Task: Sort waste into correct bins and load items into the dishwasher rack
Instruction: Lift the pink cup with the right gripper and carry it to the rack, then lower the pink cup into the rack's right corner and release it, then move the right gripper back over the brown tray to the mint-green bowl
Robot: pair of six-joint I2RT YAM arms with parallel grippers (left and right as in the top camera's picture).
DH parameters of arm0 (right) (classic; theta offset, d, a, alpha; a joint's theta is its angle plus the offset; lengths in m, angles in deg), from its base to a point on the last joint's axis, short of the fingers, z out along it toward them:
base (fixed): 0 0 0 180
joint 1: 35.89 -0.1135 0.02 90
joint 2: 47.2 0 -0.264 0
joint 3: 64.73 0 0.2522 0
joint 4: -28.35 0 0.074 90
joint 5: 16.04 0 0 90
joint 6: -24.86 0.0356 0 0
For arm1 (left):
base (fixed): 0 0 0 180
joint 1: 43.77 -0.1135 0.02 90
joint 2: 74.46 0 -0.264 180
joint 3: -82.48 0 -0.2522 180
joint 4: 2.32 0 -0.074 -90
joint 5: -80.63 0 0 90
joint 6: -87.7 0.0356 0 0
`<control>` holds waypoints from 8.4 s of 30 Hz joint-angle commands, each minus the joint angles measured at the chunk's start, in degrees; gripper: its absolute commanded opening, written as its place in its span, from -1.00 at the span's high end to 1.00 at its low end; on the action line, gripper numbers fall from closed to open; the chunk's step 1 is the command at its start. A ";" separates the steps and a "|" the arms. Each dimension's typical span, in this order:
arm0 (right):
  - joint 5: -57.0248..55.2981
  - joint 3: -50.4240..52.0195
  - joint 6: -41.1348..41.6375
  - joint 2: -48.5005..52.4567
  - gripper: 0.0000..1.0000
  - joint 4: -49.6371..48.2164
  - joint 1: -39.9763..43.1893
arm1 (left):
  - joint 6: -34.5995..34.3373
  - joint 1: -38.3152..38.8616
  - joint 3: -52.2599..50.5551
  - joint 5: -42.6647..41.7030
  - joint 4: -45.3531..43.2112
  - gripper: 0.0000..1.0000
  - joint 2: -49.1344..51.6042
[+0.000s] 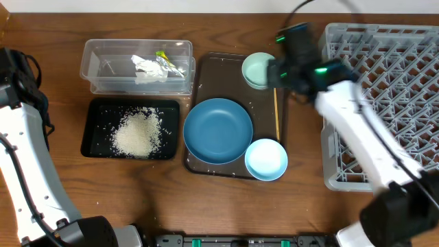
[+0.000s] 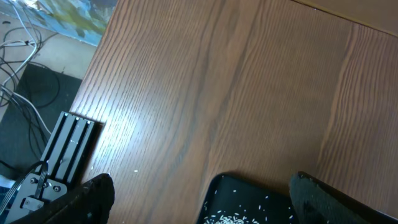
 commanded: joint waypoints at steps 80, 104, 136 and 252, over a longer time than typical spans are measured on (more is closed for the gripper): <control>65.55 -1.05 5.20 29.79 0.98 -62.27 63.01 | -0.92 -0.24 0.11 0.48 0.24 -0.84 -0.39; 66.49 -1.14 8.72 35.10 0.97 -62.82 66.34 | -0.92 -0.24 0.11 0.48 0.24 -0.84 -0.39; 29.31 -1.14 -5.29 11.82 0.57 -20.74 71.36 | -0.92 -0.24 0.11 0.48 0.24 -0.84 -0.39; 23.54 -0.96 -27.61 14.29 -0.46 -20.90 8.48 | -0.92 -0.24 0.11 0.48 0.24 -0.84 -0.39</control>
